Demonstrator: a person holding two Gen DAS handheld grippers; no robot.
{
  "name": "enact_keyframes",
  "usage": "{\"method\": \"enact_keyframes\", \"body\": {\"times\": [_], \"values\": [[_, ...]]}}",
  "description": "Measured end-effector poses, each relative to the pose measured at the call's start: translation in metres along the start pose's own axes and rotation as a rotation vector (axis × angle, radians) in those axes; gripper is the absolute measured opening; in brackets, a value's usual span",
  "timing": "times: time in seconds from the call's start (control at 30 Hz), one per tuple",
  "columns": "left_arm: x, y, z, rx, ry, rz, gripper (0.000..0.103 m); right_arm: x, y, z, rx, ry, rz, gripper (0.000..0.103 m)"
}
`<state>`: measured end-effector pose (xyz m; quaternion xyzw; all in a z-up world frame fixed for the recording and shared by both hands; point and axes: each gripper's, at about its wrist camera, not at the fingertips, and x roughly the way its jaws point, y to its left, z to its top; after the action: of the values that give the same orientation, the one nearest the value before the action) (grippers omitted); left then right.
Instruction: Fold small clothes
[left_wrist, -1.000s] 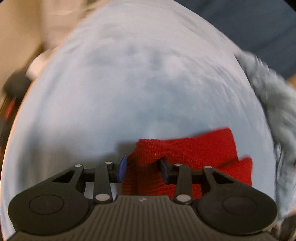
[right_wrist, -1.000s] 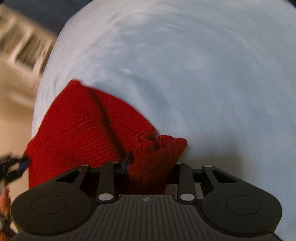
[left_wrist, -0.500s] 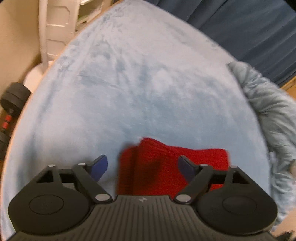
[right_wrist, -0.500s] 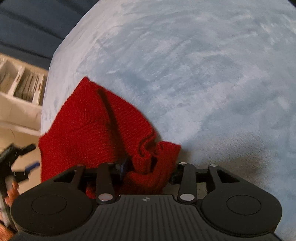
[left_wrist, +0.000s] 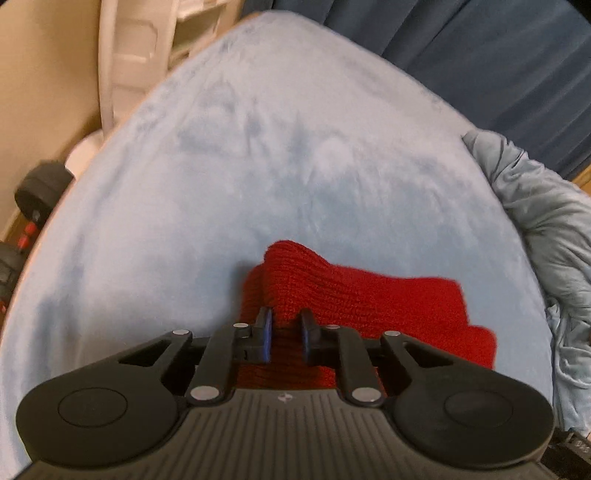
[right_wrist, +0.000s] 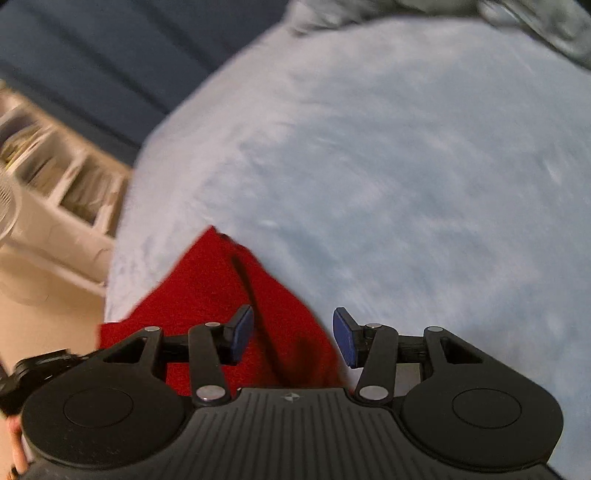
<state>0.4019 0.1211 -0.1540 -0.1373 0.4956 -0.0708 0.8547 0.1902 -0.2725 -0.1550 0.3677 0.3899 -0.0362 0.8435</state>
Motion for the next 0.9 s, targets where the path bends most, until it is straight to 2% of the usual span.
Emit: {"method": "enact_keyframes", "body": {"times": [0.07, 0.1, 0.13, 0.17, 0.2, 0.27, 0.3, 0.37, 0.4, 0.43, 0.5, 0.57, 0.67, 0.73, 0.8, 0.9], "values": [[0.006, -0.005, 0.003, 0.013, -0.011, 0.029, 0.039, 0.009, 0.017, 0.002, -0.089, -0.003, 0.057, 0.05], [0.006, -0.007, 0.003, 0.016, -0.025, 0.044, 0.051, 0.013, 0.028, 0.002, -0.151, -0.009, 0.09, 0.05], [0.006, -0.006, 0.003, 0.011, -0.034, 0.059, 0.058, 0.02, 0.035, 0.002, -0.195, -0.01, 0.101, 0.05], [0.007, -0.005, 0.001, 0.008, -0.043, 0.083, 0.072, 0.028, 0.043, 0.0, -0.235, 0.001, 0.101, 0.05], [0.005, -0.005, -0.001, 0.013, -0.048, 0.113, 0.084, 0.039, 0.047, -0.002, -0.27, 0.031, 0.082, 0.048], [-0.002, -0.002, -0.01, 0.04, -0.046, 0.19, 0.092, 0.065, 0.051, -0.005, -0.329, 0.109, -0.041, 0.047], [-0.01, -0.001, -0.014, 0.057, -0.047, 0.208, 0.092, 0.067, 0.049, -0.006, -0.337, 0.109, -0.087, 0.05], [-0.034, -0.003, -0.028, 0.11, -0.064, 0.237, 0.094, 0.05, 0.051, -0.007, -0.345, 0.061, -0.096, 0.05], [-0.049, -0.008, -0.039, 0.157, -0.081, 0.259, 0.101, 0.037, 0.053, -0.009, -0.369, 0.04, -0.1, 0.052], [-0.062, -0.013, -0.049, 0.193, -0.099, 0.275, 0.103, 0.025, 0.058, -0.012, -0.4, 0.025, -0.103, 0.054], [-0.092, -0.028, -0.081, 0.264, -0.142, 0.318, 0.103, -0.008, 0.063, -0.023, -0.475, -0.018, -0.107, 0.064], [-0.114, -0.043, -0.111, 0.302, -0.118, 0.344, 0.103, -0.037, 0.067, -0.042, -0.542, -0.042, -0.117, 0.069], [-0.142, -0.06, -0.155, 0.258, -0.11, 0.314, 0.103, -0.074, 0.071, -0.07, -0.599, -0.064, -0.145, 0.076], [-0.154, -0.071, -0.178, 0.22, -0.097, 0.309, 0.103, -0.091, 0.069, -0.086, -0.596, -0.063, -0.153, 0.077], [-0.167, -0.078, -0.199, 0.193, -0.119, 0.284, 0.103, -0.106, 0.066, -0.102, -0.579, -0.059, -0.159, 0.077], [-0.181, -0.087, -0.219, 0.206, -0.134, 0.284, 0.103, -0.122, 0.066, -0.118, -0.563, -0.057, -0.16, 0.077]]}}
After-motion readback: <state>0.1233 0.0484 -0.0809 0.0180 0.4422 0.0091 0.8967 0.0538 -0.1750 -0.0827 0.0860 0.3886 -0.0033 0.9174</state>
